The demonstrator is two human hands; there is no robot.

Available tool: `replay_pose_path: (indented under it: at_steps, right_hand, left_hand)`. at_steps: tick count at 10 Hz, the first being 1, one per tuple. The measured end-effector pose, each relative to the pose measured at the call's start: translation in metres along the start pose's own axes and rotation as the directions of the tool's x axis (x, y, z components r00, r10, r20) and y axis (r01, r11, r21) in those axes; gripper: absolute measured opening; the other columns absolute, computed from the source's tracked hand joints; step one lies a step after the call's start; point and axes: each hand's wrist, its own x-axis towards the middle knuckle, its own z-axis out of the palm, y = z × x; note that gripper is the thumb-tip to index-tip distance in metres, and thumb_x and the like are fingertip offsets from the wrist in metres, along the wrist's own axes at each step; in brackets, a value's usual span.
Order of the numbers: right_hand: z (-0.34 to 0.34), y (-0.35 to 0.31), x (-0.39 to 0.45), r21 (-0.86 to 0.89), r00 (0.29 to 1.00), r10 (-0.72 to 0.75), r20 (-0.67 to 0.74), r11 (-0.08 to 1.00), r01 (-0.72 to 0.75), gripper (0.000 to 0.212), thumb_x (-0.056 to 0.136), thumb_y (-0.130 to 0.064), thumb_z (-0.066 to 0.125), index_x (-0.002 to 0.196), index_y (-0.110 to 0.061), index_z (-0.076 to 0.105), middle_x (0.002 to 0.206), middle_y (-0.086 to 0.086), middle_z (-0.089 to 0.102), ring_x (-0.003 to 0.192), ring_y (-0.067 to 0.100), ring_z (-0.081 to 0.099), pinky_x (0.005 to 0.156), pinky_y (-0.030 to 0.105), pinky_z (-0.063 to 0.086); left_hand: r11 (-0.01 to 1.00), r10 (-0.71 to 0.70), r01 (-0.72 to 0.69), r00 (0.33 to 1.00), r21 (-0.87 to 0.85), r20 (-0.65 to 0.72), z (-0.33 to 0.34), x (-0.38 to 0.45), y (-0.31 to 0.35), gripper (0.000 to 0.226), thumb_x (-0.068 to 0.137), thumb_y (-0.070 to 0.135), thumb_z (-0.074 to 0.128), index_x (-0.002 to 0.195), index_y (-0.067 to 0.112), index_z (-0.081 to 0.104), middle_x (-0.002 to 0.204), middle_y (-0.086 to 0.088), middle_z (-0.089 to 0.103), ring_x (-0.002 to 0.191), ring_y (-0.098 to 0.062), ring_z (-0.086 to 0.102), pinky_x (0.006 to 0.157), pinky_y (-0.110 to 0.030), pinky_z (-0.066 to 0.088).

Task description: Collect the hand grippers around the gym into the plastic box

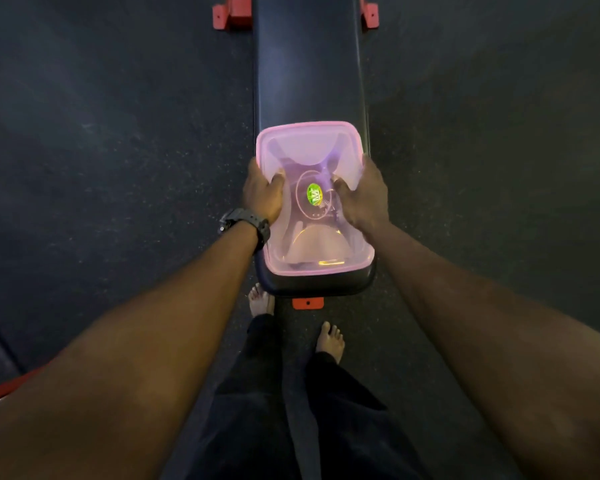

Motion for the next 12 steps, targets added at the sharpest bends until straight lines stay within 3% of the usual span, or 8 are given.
replay_pose_path:
  at_steps: [1, 3, 5, 8, 9, 10, 11, 12]
  right_hand:
    - [-0.002, 0.007, 0.006, 0.016, 0.999, 0.036, 0.015, 0.999, -0.036, 0.066, 0.091, -0.043, 0.065, 0.147, -0.022, 0.038, 0.146, 0.0, 0.05, 0.131, 0.022, 0.051, 0.113, 0.042, 0.04]
    - [-0.003, 0.008, 0.01, -0.027, 0.998, 0.063, -0.003, 0.998, -0.063, 0.061, 0.092, -0.041, 0.063, 0.145, -0.021, 0.04, 0.143, 0.001, 0.054, 0.129, 0.023, 0.054, 0.11, 0.042, 0.042]
    - [0.008, 0.012, 0.006, -0.1, 0.999, 0.007, -0.042, 0.995, -0.011, 0.066, 0.094, -0.042, 0.059, 0.15, -0.016, 0.033, 0.147, 0.005, 0.05, 0.131, 0.027, 0.052, 0.11, 0.042, 0.041]
    - [0.003, 0.031, 0.006, -0.118, 0.994, -0.095, 0.046, 0.988, 0.1, 0.075, 0.098, -0.05, 0.046, 0.156, -0.016, 0.013, 0.157, 0.011, 0.033, 0.14, 0.031, 0.04, 0.114, 0.047, 0.035]
    - [0.002, 0.037, 0.012, -0.075, 0.991, -0.047, 0.128, 0.996, 0.056, 0.078, 0.094, -0.061, 0.041, 0.155, -0.019, 0.016, 0.156, 0.01, 0.036, 0.138, 0.031, 0.042, 0.112, 0.053, 0.037]
    - [-0.012, 0.02, 0.02, -0.009, 0.998, 0.037, 0.049, 0.999, -0.037, 0.078, 0.092, -0.066, 0.037, 0.151, -0.016, 0.029, 0.152, 0.01, 0.042, 0.136, 0.03, 0.045, 0.112, 0.05, 0.037]
    - [-0.042, -0.03, 0.043, 0.311, 0.969, 0.197, -0.151, 0.94, -0.143, 0.058, 0.096, -0.058, 0.039, 0.131, -0.014, 0.053, 0.129, 0.008, 0.062, 0.115, 0.023, 0.059, 0.101, 0.037, 0.044]
    - [-0.056, -0.056, 0.046, 0.514, 0.975, 0.219, -0.04, 0.841, -0.168, 0.048, 0.097, -0.057, 0.038, 0.106, -0.015, 0.061, 0.102, 0.007, 0.066, 0.084, 0.019, 0.062, 0.081, 0.038, 0.05]
  left_hand:
    - [0.999, 0.015, -0.015, 1.0, 0.033, -0.002, 0.009, 0.0, 0.0, 0.051, 0.1, 0.027, 0.049, 0.146, 0.013, 0.033, 0.143, -0.012, 0.052, 0.126, -0.034, 0.053, 0.098, -0.039, 0.043]
    - [1.0, 0.012, -0.013, 0.999, -0.015, -0.034, 0.014, 0.01, 0.003, 0.051, 0.098, 0.024, 0.05, 0.146, 0.012, 0.036, 0.143, -0.014, 0.05, 0.127, -0.033, 0.052, 0.106, -0.044, 0.044]
    - [1.0, -0.013, 0.013, 0.997, -0.001, -0.078, 0.01, 0.019, -0.009, 0.046, 0.099, 0.038, 0.039, 0.132, 0.01, 0.053, 0.132, -0.014, 0.058, 0.118, -0.032, 0.058, 0.099, -0.041, 0.047]
    - [0.986, 0.128, -0.114, 0.984, 0.121, -0.122, 0.025, 0.013, -0.015, 0.046, 0.104, 0.03, 0.036, 0.143, 0.006, 0.037, 0.141, -0.017, 0.05, 0.125, -0.032, 0.053, 0.096, -0.035, 0.042]
    - [0.994, 0.055, -0.048, 0.996, 0.094, -0.073, 0.019, 0.016, -0.018, 0.047, 0.102, 0.031, 0.039, 0.143, 0.009, 0.036, 0.142, -0.016, 0.049, 0.126, -0.034, 0.052, 0.101, -0.04, 0.044]
    - [0.992, 0.103, -0.094, 0.988, 0.082, -0.118, 0.013, 0.016, 0.001, 0.057, 0.099, 0.031, 0.046, 0.149, 0.01, 0.032, 0.152, -0.015, 0.041, 0.137, -0.033, 0.043, 0.111, -0.044, 0.038]
    - [0.948, 0.316, -0.32, 0.937, 0.001, -0.147, 0.003, 0.016, 0.046, 0.06, 0.092, 0.04, 0.05, 0.144, 0.009, 0.044, 0.149, -0.013, 0.048, 0.136, -0.027, 0.046, 0.112, -0.039, 0.038]
    - [0.922, 0.375, -0.381, 0.923, -0.068, -0.088, -0.003, 0.013, 0.064, 0.051, 0.09, 0.048, 0.048, 0.125, 0.015, 0.062, 0.131, -0.008, 0.063, 0.121, -0.023, 0.058, 0.105, -0.04, 0.045]
